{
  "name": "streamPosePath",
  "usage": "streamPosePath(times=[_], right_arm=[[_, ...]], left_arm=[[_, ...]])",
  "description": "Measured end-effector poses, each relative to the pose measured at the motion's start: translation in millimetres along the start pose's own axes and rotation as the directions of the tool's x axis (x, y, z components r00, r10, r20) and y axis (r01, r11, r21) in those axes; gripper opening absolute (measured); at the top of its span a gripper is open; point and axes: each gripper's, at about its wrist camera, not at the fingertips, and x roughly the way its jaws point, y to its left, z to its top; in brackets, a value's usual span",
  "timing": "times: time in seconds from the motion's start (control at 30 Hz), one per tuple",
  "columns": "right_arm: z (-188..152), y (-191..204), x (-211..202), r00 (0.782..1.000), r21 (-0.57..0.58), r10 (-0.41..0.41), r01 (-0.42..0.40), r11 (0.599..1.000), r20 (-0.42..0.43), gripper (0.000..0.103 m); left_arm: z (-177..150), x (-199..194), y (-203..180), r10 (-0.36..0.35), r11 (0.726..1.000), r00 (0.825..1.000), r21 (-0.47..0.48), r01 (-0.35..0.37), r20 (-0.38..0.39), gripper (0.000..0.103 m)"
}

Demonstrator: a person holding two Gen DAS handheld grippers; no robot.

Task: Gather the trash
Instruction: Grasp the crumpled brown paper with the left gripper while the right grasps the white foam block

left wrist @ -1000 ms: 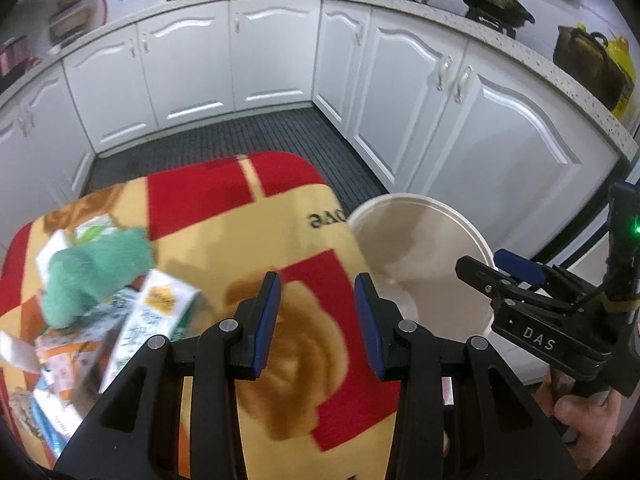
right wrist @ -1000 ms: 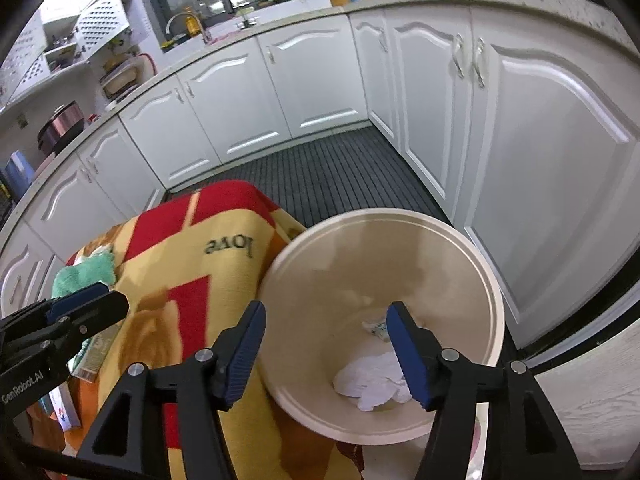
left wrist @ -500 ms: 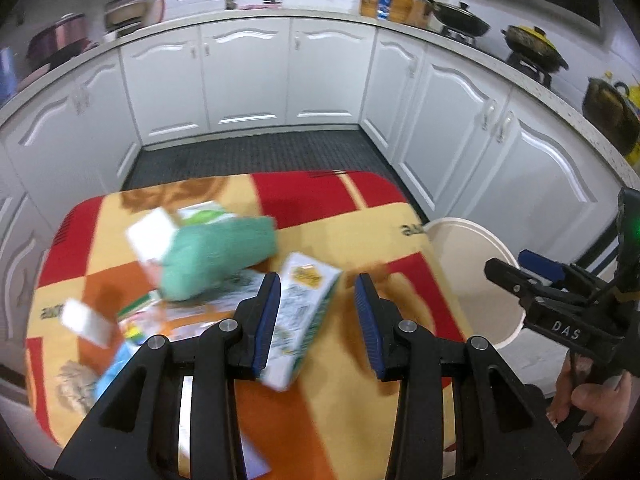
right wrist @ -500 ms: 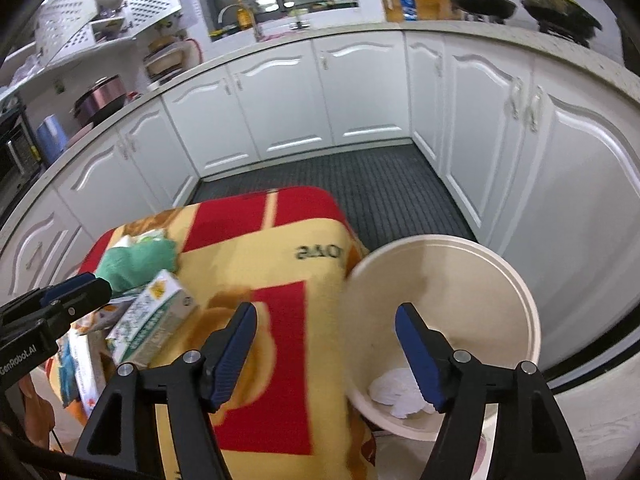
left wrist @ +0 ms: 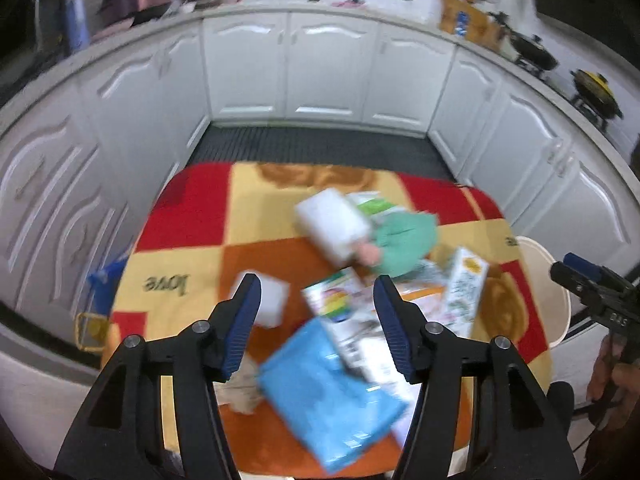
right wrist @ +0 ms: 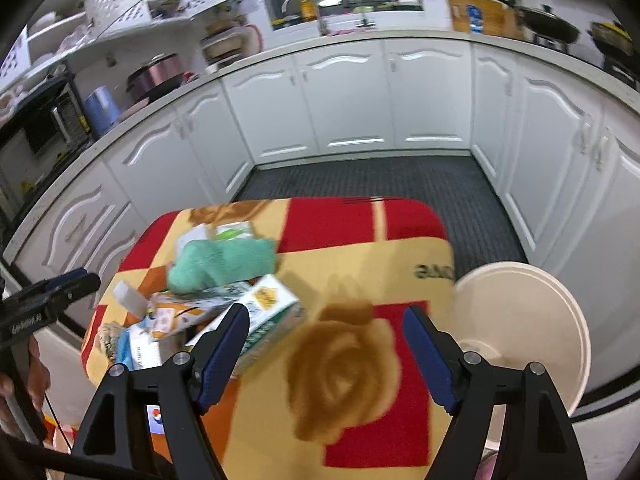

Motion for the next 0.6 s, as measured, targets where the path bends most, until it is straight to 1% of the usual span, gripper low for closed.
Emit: streamPosePath(times=[0.13, 0.23, 0.3, 0.43, 0.5, 0.6], right_arm=[[3, 22, 10, 0.999, -0.032, 0.036, -0.037, 0.999, -0.028, 0.077], [4, 41, 16, 0.996, -0.055, 0.077, -0.079, 0.995, -0.046, 0.077], [5, 53, 21, 0.993, -0.075, 0.101, -0.105, 0.992, -0.06, 0.077], [5, 81, 32, 0.986, -0.121, 0.137, -0.147, 0.982, -0.09, 0.077], [6, 92, 36, 0.984, -0.141, 0.144, -0.157, 0.977, -0.101, 0.077], [7, 110, 43, 0.979, -0.164, 0.165, -0.183, 0.969, -0.115, 0.077]], left_arm=[[-7, 6, 34, 0.006, 0.998, 0.999, -0.059, -0.009, -0.038, 0.057], [-20, 8, 48, -0.005, 0.997, 0.998, -0.071, 0.001, -0.068, 0.057], [-31, 9, 58, 0.001, 0.997, 0.996, -0.075, -0.007, -0.086, 0.057], [-51, 14, 70, -0.011, 0.995, 0.991, -0.098, -0.002, -0.13, 0.057], [-59, 17, 71, -0.015, 0.996, 0.988, -0.091, 0.001, -0.152, 0.057], [-69, 29, 73, 0.007, 0.996, 0.984, -0.082, -0.022, -0.179, 0.057]])
